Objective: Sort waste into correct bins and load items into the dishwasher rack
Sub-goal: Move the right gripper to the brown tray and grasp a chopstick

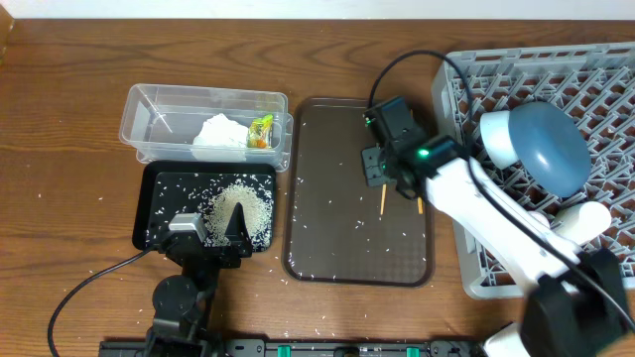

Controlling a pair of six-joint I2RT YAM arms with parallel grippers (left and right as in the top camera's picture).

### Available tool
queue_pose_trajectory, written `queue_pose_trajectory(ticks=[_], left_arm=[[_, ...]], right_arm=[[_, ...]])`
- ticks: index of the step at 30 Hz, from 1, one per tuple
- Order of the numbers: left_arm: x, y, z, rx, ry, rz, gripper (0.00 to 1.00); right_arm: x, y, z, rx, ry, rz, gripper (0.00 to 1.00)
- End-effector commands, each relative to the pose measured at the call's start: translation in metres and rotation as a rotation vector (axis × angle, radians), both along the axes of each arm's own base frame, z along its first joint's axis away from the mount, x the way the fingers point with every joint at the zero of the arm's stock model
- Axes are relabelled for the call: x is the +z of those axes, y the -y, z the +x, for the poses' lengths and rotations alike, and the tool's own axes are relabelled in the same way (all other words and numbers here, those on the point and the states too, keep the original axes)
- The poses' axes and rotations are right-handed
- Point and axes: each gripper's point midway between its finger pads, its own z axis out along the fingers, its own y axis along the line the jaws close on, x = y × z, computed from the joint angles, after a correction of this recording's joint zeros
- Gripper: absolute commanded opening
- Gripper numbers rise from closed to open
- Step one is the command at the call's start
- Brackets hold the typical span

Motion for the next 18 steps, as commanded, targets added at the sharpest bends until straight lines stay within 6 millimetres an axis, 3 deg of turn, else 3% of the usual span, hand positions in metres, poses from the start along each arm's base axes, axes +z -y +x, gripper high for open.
queue_pose_trajectory(ticks=[1, 5, 12, 14, 18], left_arm=[[-0.014, -0.004, 0.001, 0.022, -0.031, -0.001, 0.91], [-0.014, -0.004, 0.001, 0.022, -0.031, -0.001, 0.91], [-0.014, -0.004, 0.001, 0.022, -0.031, -0.001, 0.91], [-0.014, -0.004, 0.001, 0.022, -0.031, -0.001, 0.92], [-0.014, -0.004, 0.001, 0.022, -0.031, -0.001, 0.92]], right_arm=[[-0.045, 0.000, -0.007, -0.184, -0.160, 0.057, 0.40], [-0.079, 0.014, -0.005, -0.280, -0.233, 0.031, 0.31], [-0.112, 0.025, -0.011, -0.329, -0.313, -0.016, 0.13], [-0.116, 0.027, -0.014, -0.330, -0.327, -0.026, 0.01], [-0.101, 0.021, -0.010, -0.254, -0.300, -0.006, 0.01]])
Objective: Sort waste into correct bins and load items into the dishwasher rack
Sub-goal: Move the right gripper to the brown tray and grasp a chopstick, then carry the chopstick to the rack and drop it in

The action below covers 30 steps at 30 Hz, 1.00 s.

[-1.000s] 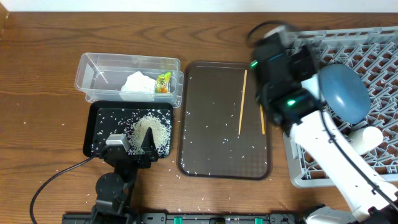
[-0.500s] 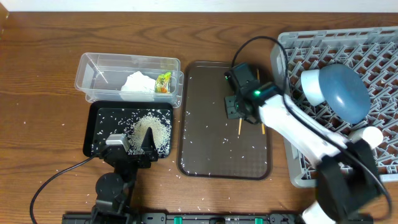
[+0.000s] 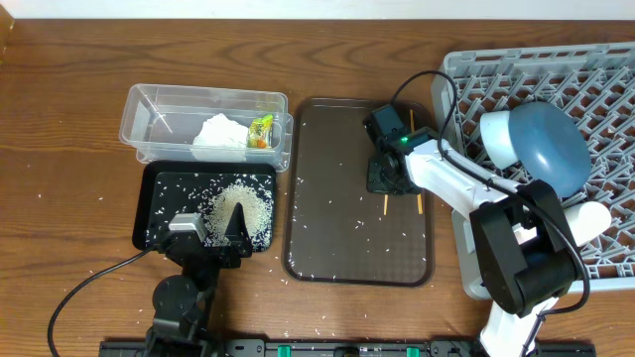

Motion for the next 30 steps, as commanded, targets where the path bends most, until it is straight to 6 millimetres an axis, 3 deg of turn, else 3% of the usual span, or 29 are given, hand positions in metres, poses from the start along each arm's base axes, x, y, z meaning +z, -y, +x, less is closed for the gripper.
queue_pose_trajectory(ticks=[1, 4, 7, 10, 14, 18, 24, 27, 30], left_arm=[[-0.014, -0.004, 0.001, 0.022, -0.031, -0.001, 0.92], [-0.014, -0.004, 0.001, 0.022, -0.031, -0.001, 0.91], [-0.014, -0.004, 0.001, 0.022, -0.031, -0.001, 0.91], [-0.014, -0.004, 0.001, 0.022, -0.031, -0.001, 0.91], [-0.014, -0.004, 0.001, 0.022, -0.031, -0.001, 0.92], [-0.014, -0.004, 0.001, 0.022, -0.031, -0.001, 0.91], [-0.014, -0.004, 0.001, 0.022, -0.031, -0.001, 0.92], [-0.014, -0.004, 0.001, 0.022, -0.031, -0.001, 0.91], [-0.014, -0.004, 0.001, 0.022, -0.031, -0.001, 0.92]], right_arm=[[0.007, -0.003, 0.001, 0.084, 0.007, 0.019, 0.01], [0.049, -0.004, 0.012, 0.215, 0.121, 0.038, 0.01], [0.102, 0.011, 0.019, 0.341, 0.254, 0.027, 0.01], [0.149, 0.040, 0.023, 0.409, 0.375, -0.014, 0.01], [0.185, 0.090, 0.031, 0.374, 0.476, -0.079, 0.01], [0.182, 0.132, 0.038, 0.274, 0.465, -0.085, 0.01], [0.138, 0.149, 0.040, 0.282, 0.332, -0.095, 0.02], [0.120, 0.156, 0.039, 0.277, 0.269, -0.161, 0.28], [0.123, 0.140, 0.035, 0.277, 0.272, -0.138, 0.39]])
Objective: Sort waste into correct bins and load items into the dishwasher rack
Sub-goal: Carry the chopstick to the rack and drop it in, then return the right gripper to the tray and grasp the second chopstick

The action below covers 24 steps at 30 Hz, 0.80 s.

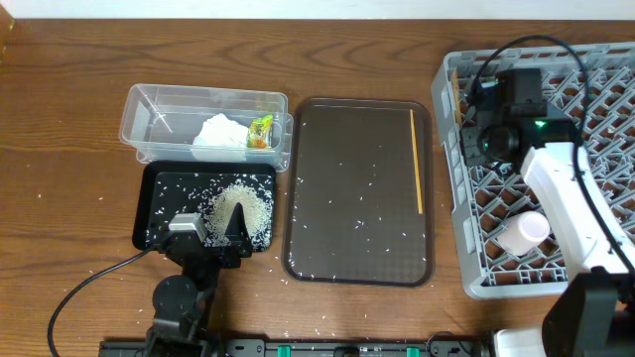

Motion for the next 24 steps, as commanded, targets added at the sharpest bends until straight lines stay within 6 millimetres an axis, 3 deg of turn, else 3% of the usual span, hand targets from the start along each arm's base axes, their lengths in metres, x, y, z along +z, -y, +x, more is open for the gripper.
queue_pose_trajectory(ticks=[1, 5, 9, 15, 24], left_arm=[[-0.014, -0.004, 0.001, 0.022, -0.031, -0.001, 0.92], [-0.014, -0.004, 0.001, 0.022, -0.031, -0.001, 0.92], [-0.014, -0.004, 0.001, 0.022, -0.031, -0.001, 0.92], [-0.014, -0.004, 0.001, 0.022, -0.031, -0.001, 0.91], [-0.014, -0.004, 0.001, 0.022, -0.031, -0.001, 0.91]], right_arm=[[0.011, -0.020, -0.003, 0.006, 0.026, 0.005, 0.41], [0.023, -0.086, -0.016, 0.095, 0.036, 0.149, 0.47], [0.011, -0.119, -0.029, 0.079, 0.015, 0.114, 0.48], [-0.041, -0.101, -0.026, -0.175, 0.010, -0.113, 0.45], [-0.117, -0.079, -0.017, -0.240, -0.113, -0.201, 0.38]])
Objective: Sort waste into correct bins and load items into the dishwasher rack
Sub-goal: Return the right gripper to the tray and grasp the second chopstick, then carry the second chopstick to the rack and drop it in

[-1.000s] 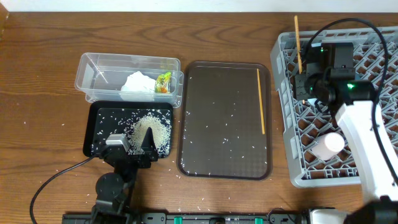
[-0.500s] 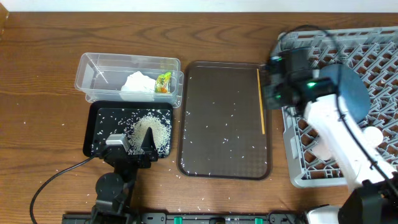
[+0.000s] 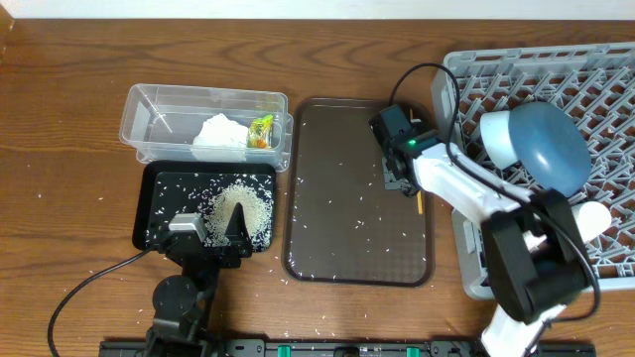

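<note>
On the brown tray (image 3: 337, 218), my right gripper (image 3: 399, 178) hangs low over the right part, near the rim. Just below it a short end of a wooden chopstick (image 3: 420, 204) sticks out; the rest is hidden under the arm, and the jaws cannot be made out. The grey dishwasher rack (image 3: 466, 278) at the right holds a blue bowl (image 3: 544, 149) and a white cup (image 3: 593, 214). My left gripper (image 3: 236, 226) rests over the black tray (image 3: 159, 203) of spilled rice, its fingers together as one dark wedge.
A clear plastic bin (image 3: 149, 124) at the back left holds crumpled white paper (image 3: 220, 132) and a yellow-green wrapper (image 3: 260, 132). Rice grains lie scattered over the brown tray and the wooden table. The right arm's cable arcs above the rack's left edge.
My right gripper was over the left part of the rack and is now back over the right side of the brown tray. The chopstick that lay fully in view is now mostly covered. The left arm is unchanged.
At first my right gripper was low over the tray's right part with two chopstick ends showing below it, and it stayed there. Then it was over the rack, one chopstick lying along the tray's right edge. Now it is over the tray again.
</note>
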Controlling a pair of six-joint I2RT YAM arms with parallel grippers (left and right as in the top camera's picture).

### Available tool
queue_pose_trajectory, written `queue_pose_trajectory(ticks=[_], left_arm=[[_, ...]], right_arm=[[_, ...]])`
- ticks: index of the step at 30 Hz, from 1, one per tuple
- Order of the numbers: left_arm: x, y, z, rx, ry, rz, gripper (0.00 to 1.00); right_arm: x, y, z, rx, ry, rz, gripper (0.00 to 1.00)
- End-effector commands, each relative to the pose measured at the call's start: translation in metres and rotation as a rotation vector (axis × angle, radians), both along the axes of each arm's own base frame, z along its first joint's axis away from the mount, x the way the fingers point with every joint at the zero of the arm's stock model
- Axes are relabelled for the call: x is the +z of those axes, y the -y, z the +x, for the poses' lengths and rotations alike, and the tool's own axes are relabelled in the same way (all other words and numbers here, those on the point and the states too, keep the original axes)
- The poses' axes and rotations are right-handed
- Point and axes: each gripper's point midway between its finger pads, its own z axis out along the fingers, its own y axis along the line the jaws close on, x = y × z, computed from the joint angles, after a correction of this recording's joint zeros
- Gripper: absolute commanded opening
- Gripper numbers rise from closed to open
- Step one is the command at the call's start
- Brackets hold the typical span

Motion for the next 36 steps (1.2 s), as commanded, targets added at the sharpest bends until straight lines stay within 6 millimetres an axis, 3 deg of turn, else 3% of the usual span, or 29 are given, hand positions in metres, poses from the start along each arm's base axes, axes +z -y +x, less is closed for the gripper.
queue_pose_trajectory(ticks=[1, 4, 5, 7, 10, 12, 16, 17, 20, 24, 27, 32, 36], left_arm=[[-0.014, -0.004, 0.001, 0.022, -0.031, -0.001, 0.91], [-0.014, -0.004, 0.001, 0.022, -0.031, -0.001, 0.91], [-0.014, -0.004, 0.001, 0.022, -0.031, -0.001, 0.92], [-0.014, -0.004, 0.001, 0.022, -0.031, -0.001, 0.91], [-0.014, -0.004, 0.001, 0.022, -0.031, -0.001, 0.91], [-0.014, -0.004, 0.001, 0.022, -0.031, -0.001, 0.92], [-0.014, -0.004, 0.001, 0.022, -0.031, -0.001, 0.92], [-0.014, -0.004, 0.001, 0.022, -0.031, -0.001, 0.92], [-0.014, -0.004, 0.001, 0.022, -0.031, -0.001, 0.91], [-0.014, -0.004, 0.001, 0.022, -0.031, -0.001, 0.91], [-0.014, -0.004, 0.001, 0.022, -0.031, -0.001, 0.91], [-0.014, -0.004, 0.001, 0.022, -0.031, -0.001, 0.92], [-0.014, -0.004, 0.001, 0.022, -0.031, -0.001, 0.91]], right_arm=[[-0.017, 0.016, -0.001, -0.071, -0.024, -0.029, 0.34], [-0.033, 0.008, -0.009, -0.040, -0.106, 0.048, 0.09], [-0.035, 0.001, -0.011, -0.009, -0.132, 0.094, 0.05], [-0.034, -0.015, -0.014, 0.103, -0.176, 0.187, 0.01], [-0.022, -0.024, -0.012, 0.201, -0.175, 0.254, 0.01], [-0.005, -0.023, -0.008, 0.200, -0.139, 0.285, 0.01], [0.053, -0.018, 0.007, 0.238, 0.006, 0.347, 0.01], [0.076, -0.011, 0.012, 0.246, 0.070, 0.352, 0.01], [0.118, 0.011, 0.020, 0.259, 0.196, 0.331, 0.01], [0.151, 0.062, 0.032, 0.195, 0.318, 0.207, 0.01], [0.151, 0.086, 0.040, 0.178, 0.337, 0.169, 0.01], [0.125, 0.102, 0.045, 0.146, 0.275, 0.124, 0.01], [0.114, 0.108, 0.043, 0.113, 0.239, 0.093, 0.31]])
